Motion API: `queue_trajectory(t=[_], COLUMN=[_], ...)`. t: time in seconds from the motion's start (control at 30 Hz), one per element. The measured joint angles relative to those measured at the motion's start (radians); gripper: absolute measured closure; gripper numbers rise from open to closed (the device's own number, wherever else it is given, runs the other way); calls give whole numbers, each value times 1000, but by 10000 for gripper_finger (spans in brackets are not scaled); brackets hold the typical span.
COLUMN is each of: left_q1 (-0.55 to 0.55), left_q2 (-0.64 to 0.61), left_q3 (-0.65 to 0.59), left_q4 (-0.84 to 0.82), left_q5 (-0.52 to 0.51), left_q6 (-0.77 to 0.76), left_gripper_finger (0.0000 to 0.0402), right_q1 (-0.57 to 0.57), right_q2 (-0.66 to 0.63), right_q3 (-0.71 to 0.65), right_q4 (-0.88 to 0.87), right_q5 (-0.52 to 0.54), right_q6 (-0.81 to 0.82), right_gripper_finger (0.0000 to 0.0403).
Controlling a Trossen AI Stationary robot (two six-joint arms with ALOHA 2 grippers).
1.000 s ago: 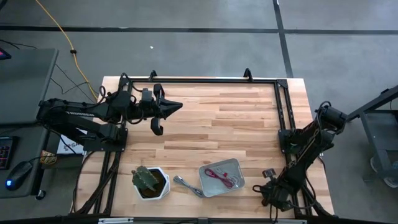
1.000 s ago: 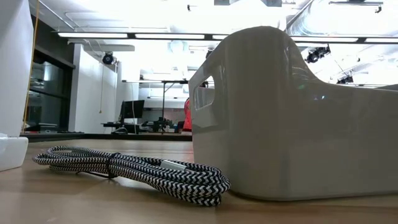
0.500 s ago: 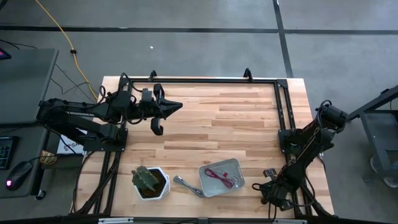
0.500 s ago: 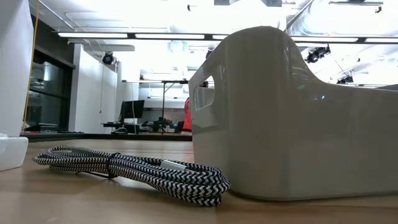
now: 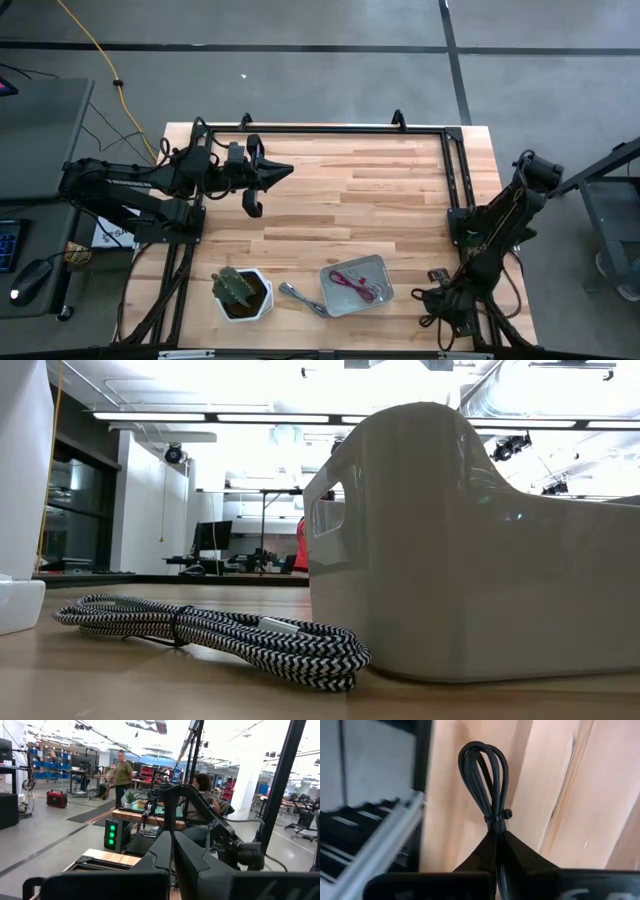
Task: Pick and place USB-C Cables
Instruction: Put the black charger cable into the gray bin
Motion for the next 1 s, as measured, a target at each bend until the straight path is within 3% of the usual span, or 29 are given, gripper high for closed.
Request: queue_trajectory(t=[0.43,0.8,1.0], left_q1=[0,0,0], left_q2=[0,-1,-1], left_q3=[0,0,0], left_q4=[4,37,40], left_q5=[0,0,0], left_q6=[-9,-8,-8], left_gripper_finger=[401,401,401], right_q1=[0,0,-10], right_q2=[-280,-376,-393], right_q3=[2,2,2], right_q4=[22,57,136], right_q5=[183,543,679], right_q6=[117,106,29], right_gripper_finger=[403,403,403])
